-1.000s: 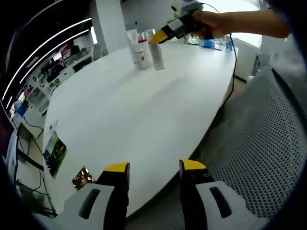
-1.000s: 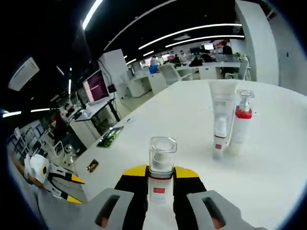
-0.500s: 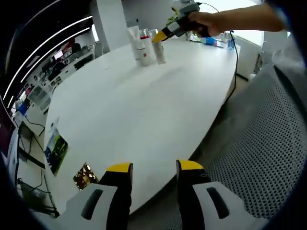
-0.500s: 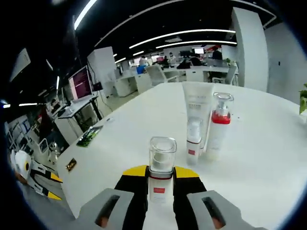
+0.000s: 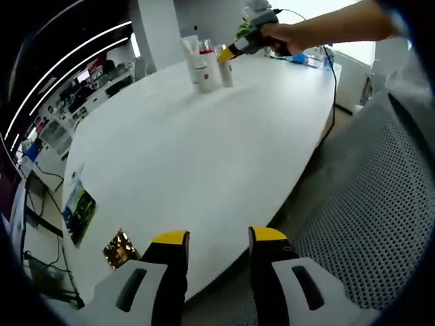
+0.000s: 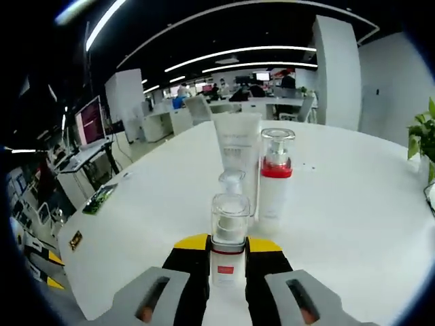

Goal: Arrange the skincare products in the storage area until every visible bottle or jar stands upright without overlapping.

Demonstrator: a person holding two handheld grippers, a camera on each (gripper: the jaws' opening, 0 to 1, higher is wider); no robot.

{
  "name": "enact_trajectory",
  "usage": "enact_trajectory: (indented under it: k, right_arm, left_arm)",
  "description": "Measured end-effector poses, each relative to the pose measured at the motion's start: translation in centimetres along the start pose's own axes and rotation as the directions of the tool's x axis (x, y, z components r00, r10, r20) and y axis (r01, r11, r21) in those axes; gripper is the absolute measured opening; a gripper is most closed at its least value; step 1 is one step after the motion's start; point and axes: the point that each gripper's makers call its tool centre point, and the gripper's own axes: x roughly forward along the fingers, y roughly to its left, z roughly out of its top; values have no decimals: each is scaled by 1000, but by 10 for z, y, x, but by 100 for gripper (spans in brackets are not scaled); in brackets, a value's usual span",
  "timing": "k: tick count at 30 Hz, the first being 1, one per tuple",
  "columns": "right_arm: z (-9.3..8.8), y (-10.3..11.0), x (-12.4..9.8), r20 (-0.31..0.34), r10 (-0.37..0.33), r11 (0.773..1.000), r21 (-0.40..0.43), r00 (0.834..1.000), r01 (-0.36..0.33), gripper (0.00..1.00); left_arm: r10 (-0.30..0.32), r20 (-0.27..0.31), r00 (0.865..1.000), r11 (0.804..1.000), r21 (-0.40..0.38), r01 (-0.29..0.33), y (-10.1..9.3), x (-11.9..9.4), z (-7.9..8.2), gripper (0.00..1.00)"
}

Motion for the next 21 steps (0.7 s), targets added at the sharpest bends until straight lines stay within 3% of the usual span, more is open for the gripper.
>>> enact_trajectory:
  k: [9,21]
  right_arm:
    - [4,-25,15,27,-79,996,-25,997,80,11]
    - [14,-32,32,99,-127,987,-81,987,135,11]
  left_arm:
    - [-4,-1,1000,1000,0,4,-1,0,0,31]
    - [-12,1,1000,1000,-4,12,-2,1,0,30]
